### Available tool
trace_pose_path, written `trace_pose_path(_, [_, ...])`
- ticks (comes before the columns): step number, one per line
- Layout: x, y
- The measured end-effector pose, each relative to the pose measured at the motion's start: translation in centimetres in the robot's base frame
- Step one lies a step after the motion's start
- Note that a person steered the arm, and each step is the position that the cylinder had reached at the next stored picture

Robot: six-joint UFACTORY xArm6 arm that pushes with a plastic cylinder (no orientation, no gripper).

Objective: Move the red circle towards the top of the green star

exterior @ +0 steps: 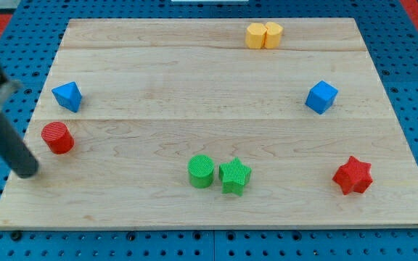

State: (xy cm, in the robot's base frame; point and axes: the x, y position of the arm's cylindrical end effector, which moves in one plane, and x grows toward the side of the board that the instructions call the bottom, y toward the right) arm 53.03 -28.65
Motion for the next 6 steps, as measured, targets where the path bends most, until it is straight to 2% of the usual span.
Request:
trace_pose_path(1, [-3.1, 0.0])
trace_pose_path(2, [-3.8, 7.5])
trace_pose_path(3, [-4.1, 11.3])
trace_pose_path(4, [-6.7, 7.7])
trace_pose_path(5, [-6.1, 16.3])
trace_pose_path(6, [-4.6, 27.2])
